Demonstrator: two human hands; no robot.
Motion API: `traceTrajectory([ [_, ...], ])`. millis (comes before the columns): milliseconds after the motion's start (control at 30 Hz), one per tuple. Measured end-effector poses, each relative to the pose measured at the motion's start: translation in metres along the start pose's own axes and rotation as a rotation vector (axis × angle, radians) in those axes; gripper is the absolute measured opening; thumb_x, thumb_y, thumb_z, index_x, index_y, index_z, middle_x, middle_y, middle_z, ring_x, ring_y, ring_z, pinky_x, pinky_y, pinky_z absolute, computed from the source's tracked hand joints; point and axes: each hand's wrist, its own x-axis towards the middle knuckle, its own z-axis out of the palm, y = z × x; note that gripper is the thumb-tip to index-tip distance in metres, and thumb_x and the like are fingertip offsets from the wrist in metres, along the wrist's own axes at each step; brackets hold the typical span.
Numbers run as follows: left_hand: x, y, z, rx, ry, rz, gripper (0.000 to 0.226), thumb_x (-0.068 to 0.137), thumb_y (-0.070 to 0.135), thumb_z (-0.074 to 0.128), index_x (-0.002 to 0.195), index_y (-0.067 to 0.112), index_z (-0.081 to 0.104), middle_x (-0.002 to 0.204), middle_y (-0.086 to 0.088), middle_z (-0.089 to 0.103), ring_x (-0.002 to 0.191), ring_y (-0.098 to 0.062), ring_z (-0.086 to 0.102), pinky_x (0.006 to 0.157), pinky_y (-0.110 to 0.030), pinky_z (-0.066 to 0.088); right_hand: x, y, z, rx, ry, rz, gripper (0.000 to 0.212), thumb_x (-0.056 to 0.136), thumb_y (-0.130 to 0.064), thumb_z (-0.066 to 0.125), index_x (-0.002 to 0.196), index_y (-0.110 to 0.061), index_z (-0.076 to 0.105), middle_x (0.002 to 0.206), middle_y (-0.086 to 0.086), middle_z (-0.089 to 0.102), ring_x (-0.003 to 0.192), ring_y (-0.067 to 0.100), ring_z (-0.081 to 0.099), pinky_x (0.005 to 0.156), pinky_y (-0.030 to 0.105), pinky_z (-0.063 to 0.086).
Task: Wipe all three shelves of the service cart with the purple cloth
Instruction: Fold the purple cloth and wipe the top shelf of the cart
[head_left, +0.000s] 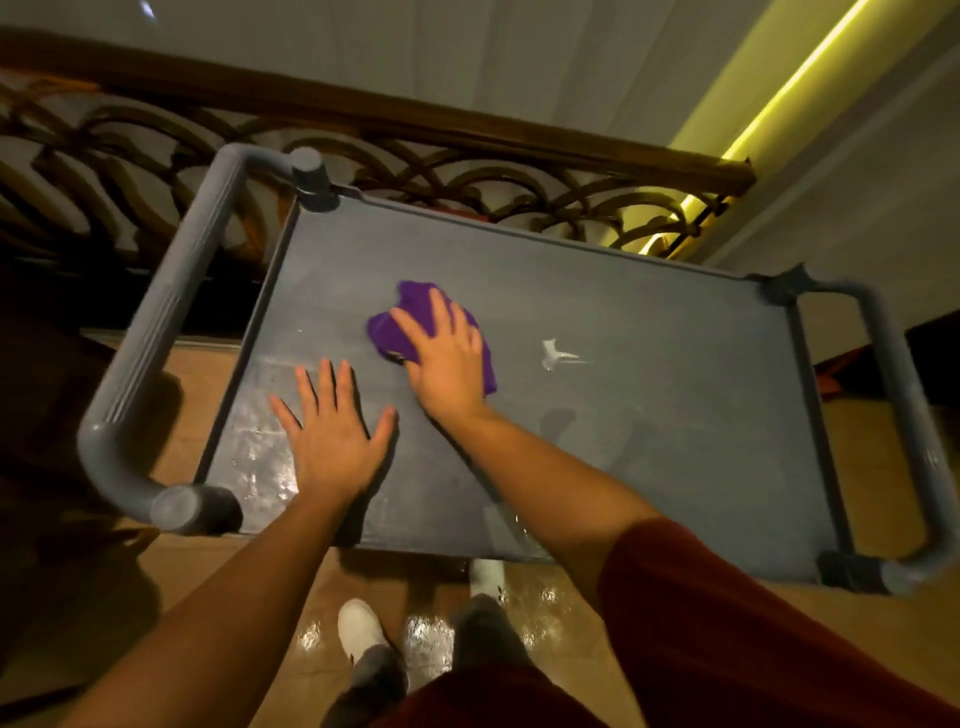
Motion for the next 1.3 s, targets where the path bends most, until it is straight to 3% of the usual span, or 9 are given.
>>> traceTrajectory([
  [67,-0.001,-0.004,0.005,0.074,0.011,0.017,0.079,0.097,0.069,0.016,0.160,0.022,0.014,0.169,-0.010,0.002,0.154,-0.033,-0.010,0.120,-0.065,-0.004,0.000,-0.005,0.015,-0.039,-0.032,-0.054,0.062,0.091,-0.039,0.067,0.149,-0.040,0.043,0.166,0.011,0.026,0.151,0.042,0.022,0.120,0.061,0.022],
  [200,-0.001,-0.002,0.001,0.141,-0.003,0.007,0.079,0.096,0.073,0.015,0.160,0.027,0.010,0.169,-0.009,-0.003,0.154,-0.033,-0.011,0.121,-0.062,-0.004,-0.003,0.071,0.002,-0.086,-0.014,-0.149,0.052,0.091,-0.027,0.062,0.141,-0.037,0.055,0.164,0.010,0.032,0.151,0.039,0.026,0.120,0.054,0.024],
  [467,-0.003,0.004,0.003,0.160,-0.022,-0.008,0.080,0.095,0.074,0.013,0.160,0.030,0.002,0.169,-0.007,-0.006,0.154,-0.031,-0.011,0.121,-0.062,-0.002,-0.070,0.276,-0.064,-0.160,0.002,0.166,0.052,0.092,-0.018,0.066,0.143,-0.024,0.055,0.160,0.019,0.035,0.149,0.043,0.028,0.122,0.059,0.020],
  [567,0.000,0.007,0.000,0.168,-0.046,-0.016,0.083,0.093,0.077,0.014,0.160,0.029,0.006,0.169,-0.007,-0.001,0.154,-0.031,-0.010,0.120,-0.062,-0.006,-0.074,0.288,-0.072,-0.038,0.038,0.201,0.049,0.091,-0.012,0.066,0.139,-0.022,0.058,0.159,0.017,0.036,0.147,0.040,0.031,0.120,0.054,0.030],
  [700,0.024,0.052,-0.009,0.140,-0.107,-0.033,0.088,0.088,0.082,0.014,0.159,0.029,0.014,0.169,-0.007,0.002,0.152,-0.031,-0.013,0.111,-0.054,-0.028,-0.044,0.235,-0.065,0.122,0.100,0.111,0.057,0.086,-0.005,0.069,0.138,-0.027,0.060,0.158,0.014,0.039,0.144,0.038,0.037,0.118,0.050,0.036],
  [833,0.051,0.123,-0.001,0.074,-0.288,-0.110,0.083,0.087,0.082,0.013,0.157,0.043,-0.003,0.168,-0.005,-0.015,0.152,-0.037,-0.018,0.114,-0.068,-0.010,-0.024,0.192,-0.042,0.022,-0.062,-0.074,0.058,0.089,-0.029,0.070,0.143,-0.038,0.051,0.166,0.009,0.025,0.152,0.040,0.019,0.121,0.062,0.021],
  [933,0.048,0.121,0.008,0.151,-0.322,-0.111,0.090,0.080,0.089,0.007,0.154,0.043,-0.017,0.163,-0.006,-0.028,0.149,-0.037,-0.025,0.113,-0.068,-0.012,-0.037,0.239,-0.042,-0.036,-0.047,-0.123,0.052,0.090,-0.026,0.066,0.140,-0.037,0.055,0.164,0.009,0.031,0.152,0.039,0.023,0.118,0.061,0.025],
  [1133,0.047,0.113,0.023,0.147,-0.261,-0.062,0.090,0.079,0.090,-0.002,0.154,0.042,-0.018,0.162,-0.005,-0.029,0.147,-0.035,-0.027,0.110,-0.069,-0.013,-0.116,0.401,-0.097,-0.116,0.062,0.262,0.050,0.091,-0.013,0.068,0.139,-0.024,0.058,0.158,0.017,0.038,0.151,0.040,0.026,0.124,0.060,0.019],
  [1300,0.045,0.116,0.018,0.173,-0.293,-0.052,0.089,0.081,0.088,0.002,0.154,0.041,-0.019,0.162,-0.006,-0.029,0.147,-0.036,-0.027,0.109,-0.066,-0.015,-0.120,0.393,-0.112,0.115,0.142,0.350,0.050,0.091,-0.007,0.067,0.138,-0.019,0.059,0.157,0.013,0.040,0.147,0.035,0.034,0.119,0.053,0.034],
])
